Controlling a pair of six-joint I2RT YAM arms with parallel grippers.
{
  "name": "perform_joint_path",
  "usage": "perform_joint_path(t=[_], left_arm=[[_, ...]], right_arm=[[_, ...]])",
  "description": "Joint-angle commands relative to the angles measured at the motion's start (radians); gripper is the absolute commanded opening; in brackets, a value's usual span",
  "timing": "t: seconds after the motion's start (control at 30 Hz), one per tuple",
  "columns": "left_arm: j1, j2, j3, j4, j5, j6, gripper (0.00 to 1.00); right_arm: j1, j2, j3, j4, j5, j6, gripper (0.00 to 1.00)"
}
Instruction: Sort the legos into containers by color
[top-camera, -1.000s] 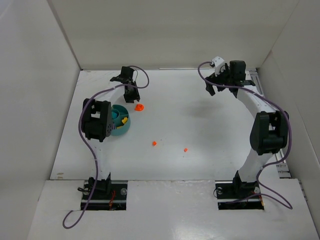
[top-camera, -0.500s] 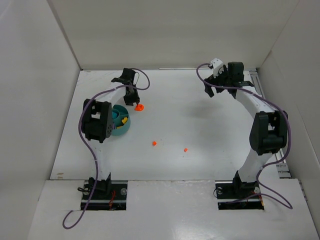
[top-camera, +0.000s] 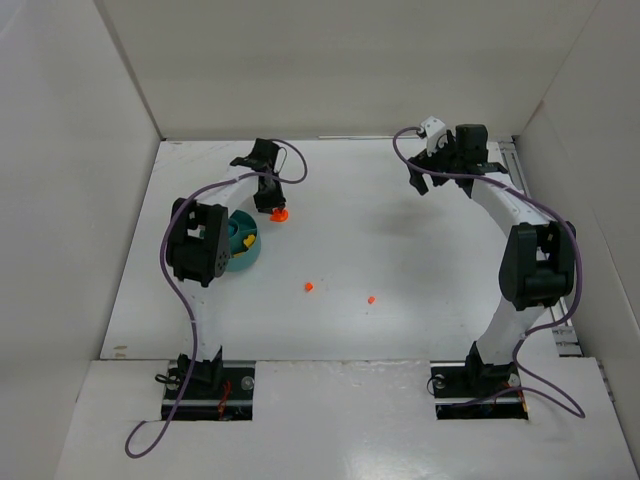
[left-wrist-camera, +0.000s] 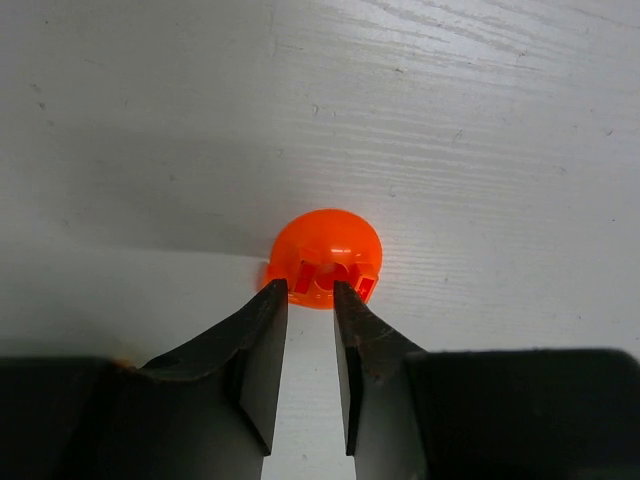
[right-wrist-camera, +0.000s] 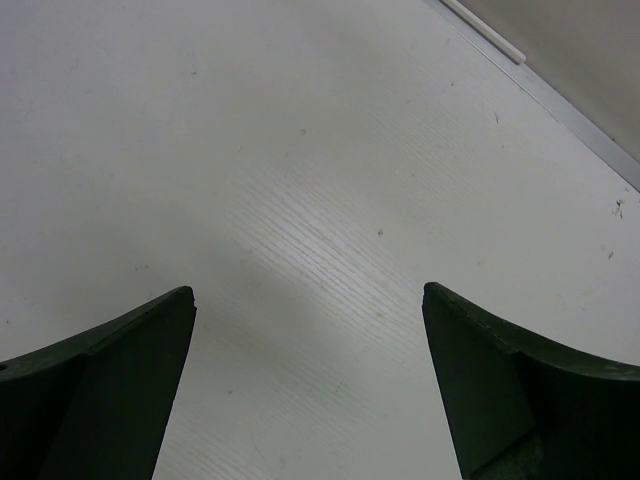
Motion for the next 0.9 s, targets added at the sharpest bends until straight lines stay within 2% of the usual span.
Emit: perform_joint_path(t=[0.0,0.43,0.7,0.87], left_arm=[[-0.009,-0.05,0.003,-0.017,-0.04,-0.006,0.22],[-0.009,-0.017,0.013,-0.026,-0.081,-0.038,0.13],[-0.027,-0.017,0.0,-0.017,-0.072,-0.038,0.12],[-0.027,-0.017,-0.009,-0.017,-0.072,-0.049,0.05]], right_arm=[[0.008,-0.004,-0.002,0.051,-0.001,-0.004,1.0],[-0.02,-0.024,-0.039,0.051,-0.001,-0.022,1.0],[-0.02,-0.024,-0.039,0.051,-0.01,-0.031,1.0],[-0.029,-0.033,-0.057,0.051,-0.029,-0.04,1.0]])
